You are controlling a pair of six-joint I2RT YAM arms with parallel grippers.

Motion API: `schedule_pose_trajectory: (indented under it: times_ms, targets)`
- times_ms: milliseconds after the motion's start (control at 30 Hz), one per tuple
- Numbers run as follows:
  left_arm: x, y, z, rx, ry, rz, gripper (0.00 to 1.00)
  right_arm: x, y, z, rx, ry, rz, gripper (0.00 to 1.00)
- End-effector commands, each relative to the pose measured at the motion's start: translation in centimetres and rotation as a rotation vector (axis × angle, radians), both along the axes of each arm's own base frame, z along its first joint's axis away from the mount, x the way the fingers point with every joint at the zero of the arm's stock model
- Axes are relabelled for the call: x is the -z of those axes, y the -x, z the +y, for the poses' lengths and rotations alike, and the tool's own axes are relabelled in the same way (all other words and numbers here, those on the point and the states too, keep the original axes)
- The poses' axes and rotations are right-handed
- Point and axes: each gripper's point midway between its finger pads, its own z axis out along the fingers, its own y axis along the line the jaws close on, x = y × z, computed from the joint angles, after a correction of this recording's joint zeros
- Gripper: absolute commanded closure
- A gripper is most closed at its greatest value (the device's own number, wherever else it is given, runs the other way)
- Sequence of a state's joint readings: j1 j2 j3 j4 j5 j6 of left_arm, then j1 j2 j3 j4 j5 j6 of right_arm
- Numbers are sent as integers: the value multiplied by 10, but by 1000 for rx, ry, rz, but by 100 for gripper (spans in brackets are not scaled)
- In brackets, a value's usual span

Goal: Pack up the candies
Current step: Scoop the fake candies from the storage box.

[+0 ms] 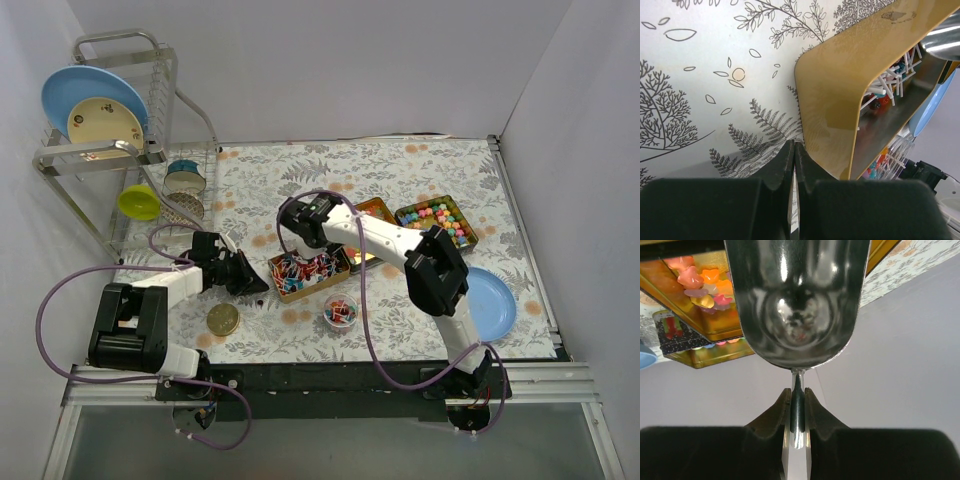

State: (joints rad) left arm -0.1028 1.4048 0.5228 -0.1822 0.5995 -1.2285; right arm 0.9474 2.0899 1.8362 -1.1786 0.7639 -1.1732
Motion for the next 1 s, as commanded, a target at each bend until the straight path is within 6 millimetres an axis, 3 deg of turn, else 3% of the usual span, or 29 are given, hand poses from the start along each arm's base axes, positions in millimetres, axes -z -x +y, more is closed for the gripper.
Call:
schedule_pose_trajectory:
  times_ms: [0, 233, 733, 967]
  targets:
    - [-8, -9, -4, -5, 39, -22, 100, -9, -5, 8, -70, 160, -71, 99]
    - [-13, -6, -10, 10, 81, -22, 100, 8, 1, 24, -64, 192, -48, 99]
    - [-19, -7, -19, 52, 143, -27, 100, 48, 38, 78, -30, -1, 47, 99]
    - [-17, -7, -19, 53, 143, -16, 100, 65, 53, 77, 21, -62, 128, 99]
